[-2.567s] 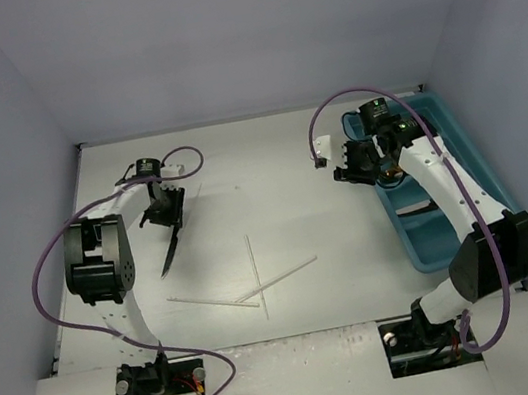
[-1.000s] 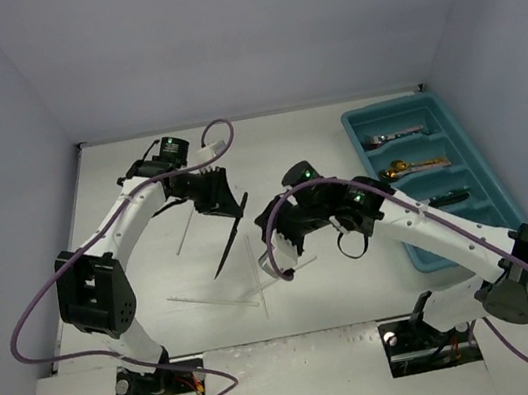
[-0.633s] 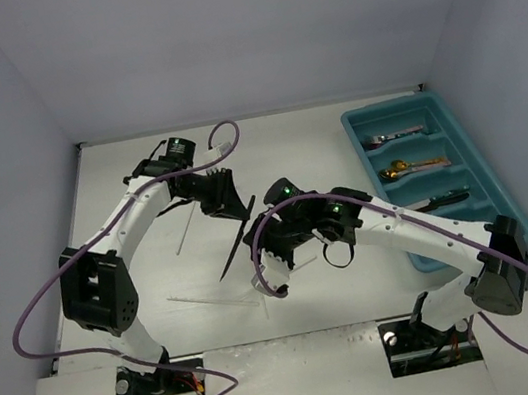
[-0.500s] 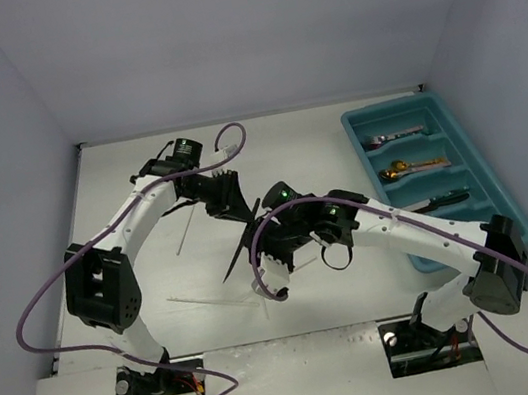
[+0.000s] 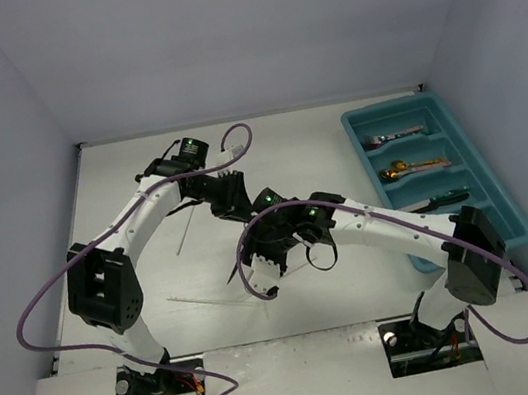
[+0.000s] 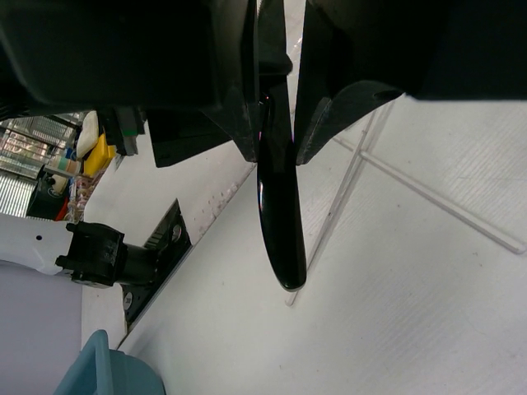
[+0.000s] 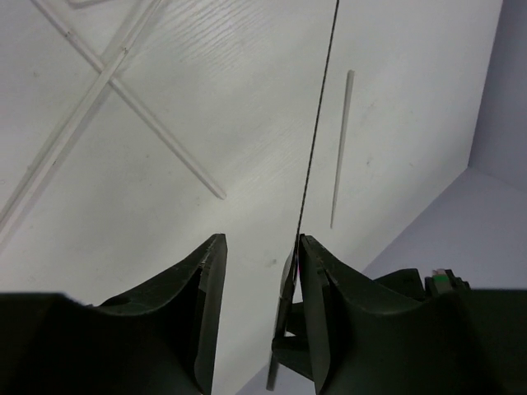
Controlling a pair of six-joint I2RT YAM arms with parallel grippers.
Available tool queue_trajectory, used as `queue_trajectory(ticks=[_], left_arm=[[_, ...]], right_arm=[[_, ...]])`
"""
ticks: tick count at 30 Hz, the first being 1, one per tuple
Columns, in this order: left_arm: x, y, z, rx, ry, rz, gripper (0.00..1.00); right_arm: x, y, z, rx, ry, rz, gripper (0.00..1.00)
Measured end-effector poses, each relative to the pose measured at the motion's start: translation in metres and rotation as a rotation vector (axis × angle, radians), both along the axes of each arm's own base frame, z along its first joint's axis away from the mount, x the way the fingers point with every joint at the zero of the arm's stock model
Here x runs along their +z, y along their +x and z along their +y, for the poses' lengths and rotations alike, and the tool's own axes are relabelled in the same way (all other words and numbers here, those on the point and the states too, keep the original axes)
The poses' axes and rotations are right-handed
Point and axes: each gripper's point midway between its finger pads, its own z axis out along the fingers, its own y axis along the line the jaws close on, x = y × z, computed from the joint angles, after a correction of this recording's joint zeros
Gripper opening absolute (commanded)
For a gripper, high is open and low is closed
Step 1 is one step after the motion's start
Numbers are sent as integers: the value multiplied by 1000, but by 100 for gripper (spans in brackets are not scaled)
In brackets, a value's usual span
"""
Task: Sort the eating utensils into containers
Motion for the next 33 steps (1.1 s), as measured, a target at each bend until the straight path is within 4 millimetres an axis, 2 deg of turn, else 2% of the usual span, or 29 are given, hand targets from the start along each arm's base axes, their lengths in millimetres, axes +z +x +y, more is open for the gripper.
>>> queue_trajectory(ticks=[3, 8, 11, 12, 13, 14, 15, 16, 17, 22, 26, 28, 31, 33], left_arm=[[0, 0, 0, 2, 0, 2, 0], [0, 0, -1, 5, 1, 1, 0], [2, 2, -2, 10, -4, -7, 0], [2, 2, -2, 12, -4, -10, 7], [3, 2, -1, 13, -5, -12, 20], [3, 2, -1, 14, -5, -15, 34], [4, 2, -1, 16, -5, -19, 54], [5, 3, -1, 18, -6, -25, 78], [5, 6, -1, 25, -1, -42, 87], [10, 16, 10, 80, 24, -86, 88], [21, 30, 25, 145, 27, -106, 88], [27, 46, 41, 208, 35, -124, 88], [35, 76, 76, 330, 57, -163, 88], [38, 94, 103, 412, 86, -195, 88]], right_arm=[[-7, 9, 2, -27, -17, 5, 28], [-7, 28, 4, -85, -16, 4, 2], [-3, 33, 6, -100, -3, 1, 0], [-3, 33, 6, -103, -2, 3, 0], [-2, 33, 6, -104, -2, 4, 0], [-2, 33, 6, -105, 0, 4, 0], [-1, 33, 6, -108, 1, 5, 0], [-1, 33, 6, -117, 1, 12, 0], [-2, 32, 5, -125, -4, 23, 0], [4, 33, -4, -176, -5, 32, 0], [29, 36, -17, -234, 37, -8, 0], [45, 37, -28, -266, 67, -31, 0], [62, 43, -59, -344, 100, -60, 0], [67, 56, -93, -432, 100, -77, 0]])
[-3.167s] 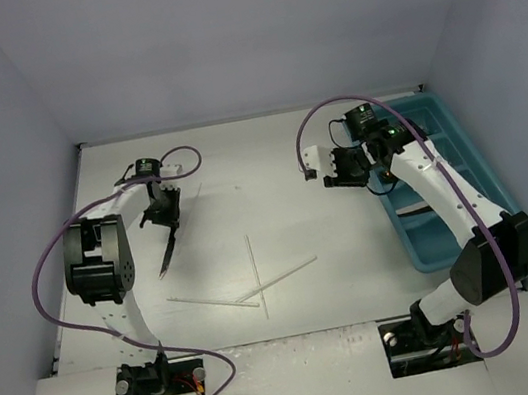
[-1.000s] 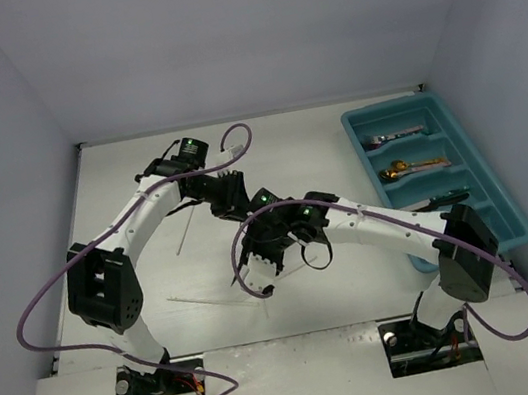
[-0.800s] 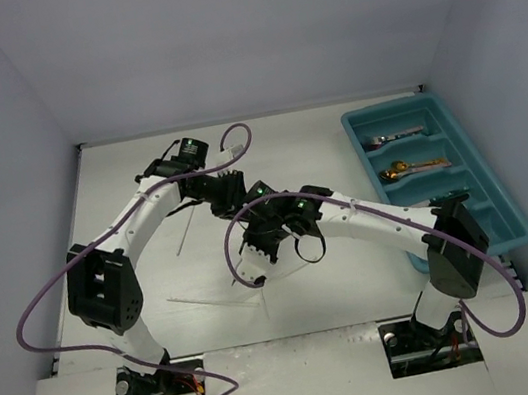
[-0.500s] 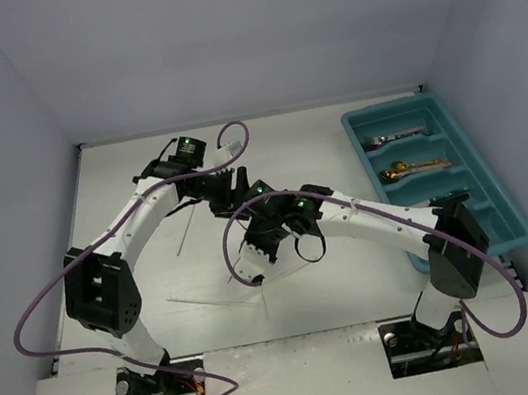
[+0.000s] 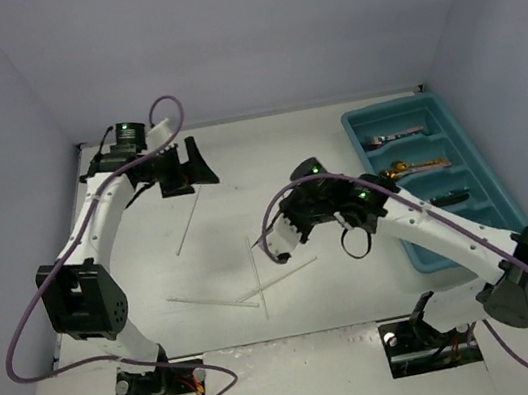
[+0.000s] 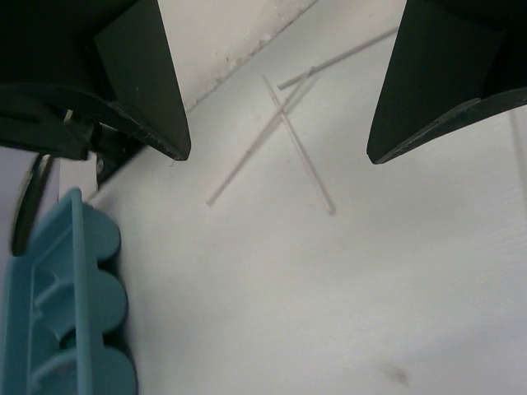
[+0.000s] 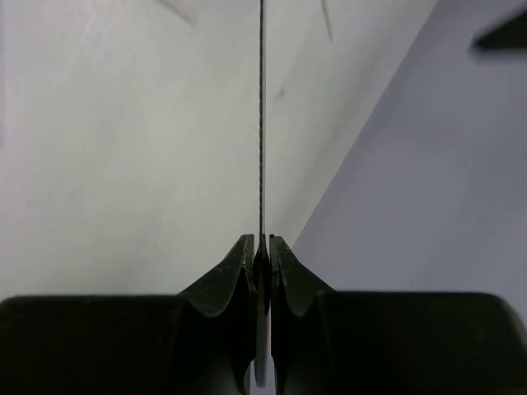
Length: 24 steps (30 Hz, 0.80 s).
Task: Sort the eating utensils into containers
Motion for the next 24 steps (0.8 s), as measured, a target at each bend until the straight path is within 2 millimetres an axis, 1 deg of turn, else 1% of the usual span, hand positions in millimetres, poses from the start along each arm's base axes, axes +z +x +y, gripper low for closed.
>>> queue_trajectory(ticks=[2, 3, 4, 7, 9, 10, 12, 15, 17, 20, 24], left_arm=[[-2, 9, 20, 58, 43, -21, 88], [-2, 10, 26, 73, 64, -32, 88], [-3, 9, 29, 81, 84, -44, 88], [-4, -1, 28, 69, 117, -60, 88], [-6, -7, 24, 35, 123, -69, 88], [-8, -10, 22, 10, 124, -75, 88], [-14, -15, 18, -32, 143, -83, 88], [-24, -20, 13, -75, 206, -104, 88], [-28, -24, 9, -99, 245, -120, 88], [-29, -27, 4, -124, 281, -142, 88], [-29, -25, 8, -116, 310, -156, 88]], right_arm=[[1, 15, -41, -101, -21, -8, 0], [0, 24, -65, -155, -38, -11, 0], [-1, 32, -90, -211, -57, -12, 0], [-9, 52, -177, -372, -147, -3, 0], [-16, 55, -232, -475, -215, 21, 0], [-21, 53, -253, -509, -238, 49, 0], [-33, 46, -289, -574, -271, 127, 0], [-49, 40, -330, -659, -296, 230, 0], [-59, 35, -350, -703, -301, 283, 0], [-71, 23, -371, -753, -300, 350, 0], [-82, 10, -389, -807, -295, 409, 0]])
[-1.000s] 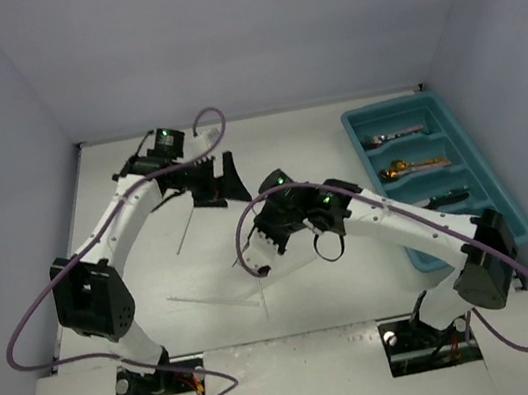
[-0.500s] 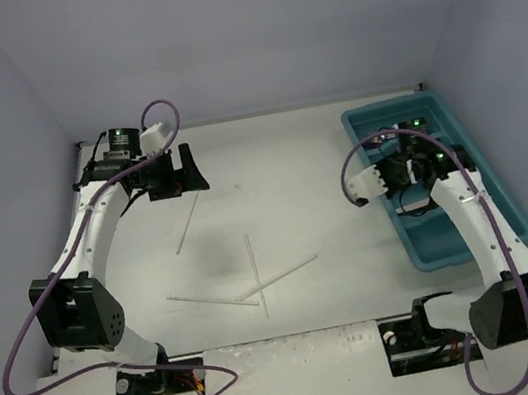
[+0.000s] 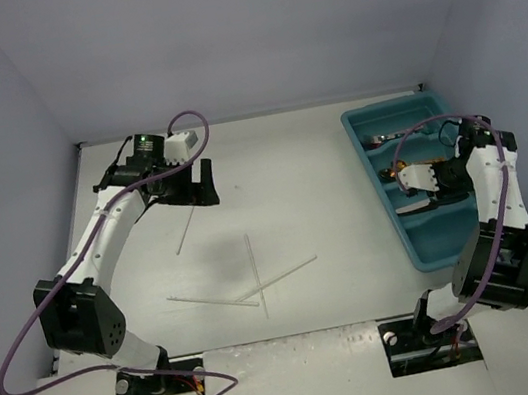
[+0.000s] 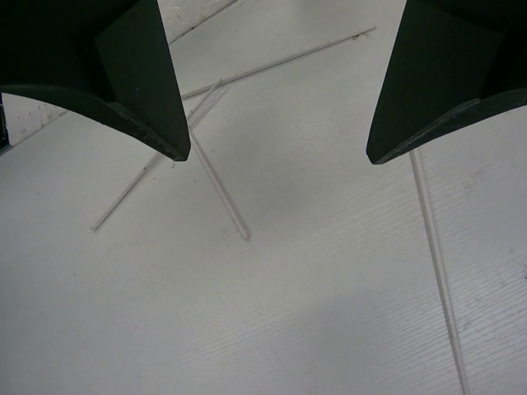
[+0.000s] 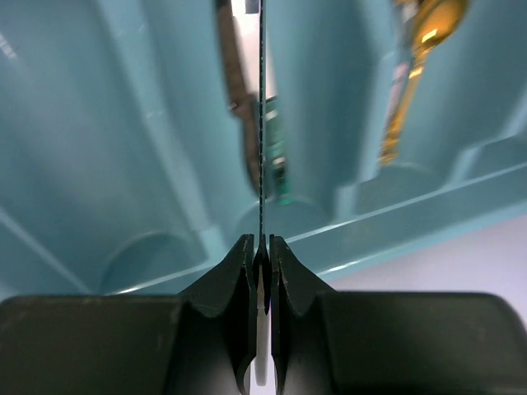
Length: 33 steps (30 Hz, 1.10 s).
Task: Sort the eating utensils into containers
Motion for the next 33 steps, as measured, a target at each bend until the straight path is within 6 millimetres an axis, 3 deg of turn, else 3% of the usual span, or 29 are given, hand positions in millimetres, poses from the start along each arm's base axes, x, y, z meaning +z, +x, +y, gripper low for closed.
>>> queue_trajectory(ticks=[11, 18, 26, 28, 31, 33], left_arm=[[-6, 0, 6, 18, 28, 5, 88], [-16, -5, 12, 32, 59, 20, 88], [-21, -3, 27, 77, 126, 6, 86], [-24, 0, 37, 105, 164, -1, 74], [-31, 7, 57, 151, 234, -5, 54], [-40, 12, 69, 175, 281, 17, 51]], right_arm=[[-38, -5, -4, -7, 46, 122, 1], [-59, 7, -12, -4, 43, 165, 40], [-39, 39, -22, 11, 4, 78, 42], [-32, 48, -16, 29, 8, 51, 41], [-16, 69, 8, 97, 35, -14, 39], [2, 86, 34, 165, 67, -76, 39]])
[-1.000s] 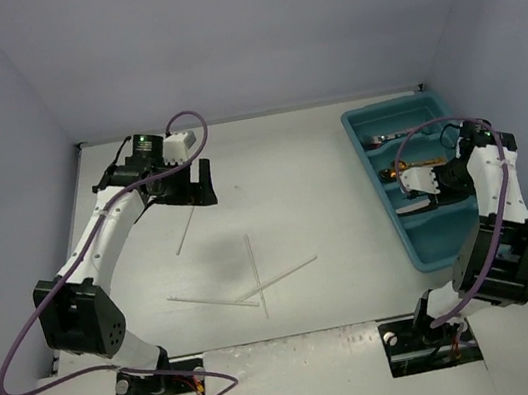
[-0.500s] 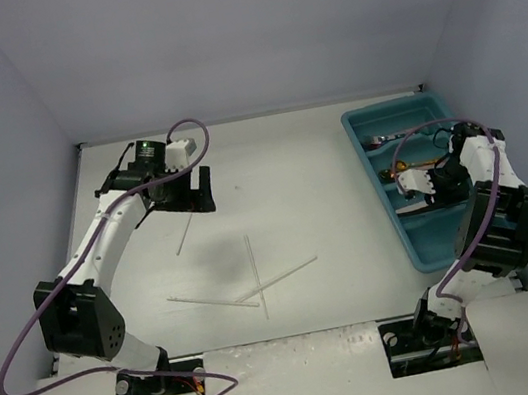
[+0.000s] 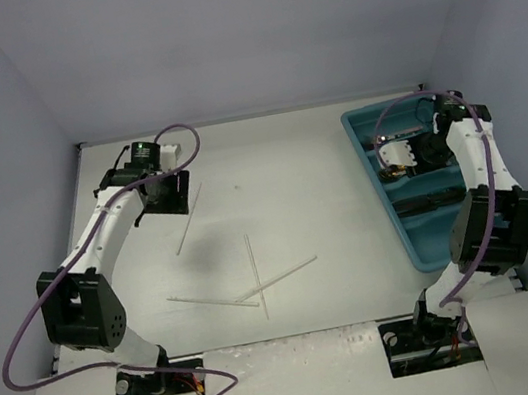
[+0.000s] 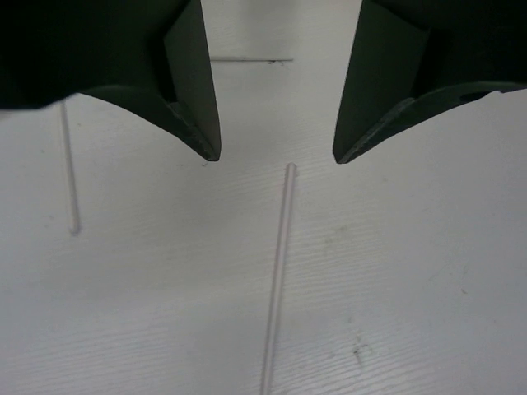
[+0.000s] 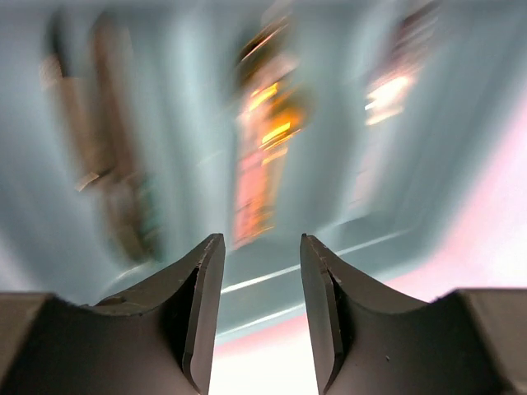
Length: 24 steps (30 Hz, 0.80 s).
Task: Sort the eating utensils into containers
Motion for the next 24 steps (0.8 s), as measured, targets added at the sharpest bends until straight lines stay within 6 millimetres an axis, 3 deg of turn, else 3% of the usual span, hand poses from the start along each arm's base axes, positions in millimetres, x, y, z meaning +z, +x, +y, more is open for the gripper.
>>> queue_trajectory(ticks=[5, 8, 12, 17, 20, 24], left_arm=[[-42, 8, 25, 62, 114, 109, 49], [-63, 8, 30, 71, 154, 166, 43], [-88, 8, 33, 65, 184, 233, 36], [-119, 9, 33, 40, 188, 317, 35], [-130, 10, 29, 19, 170, 350, 35], [-129, 16, 23, 5, 141, 340, 33]], right_arm=[[61, 31, 83, 49, 203, -149, 39], [89, 28, 127, -12, 399, -152, 39], [102, 14, 168, -118, 610, -59, 37], [101, -3, 199, -225, 763, 86, 37], [97, -9, 204, -270, 798, 135, 36], [89, -13, 205, -310, 811, 176, 36]])
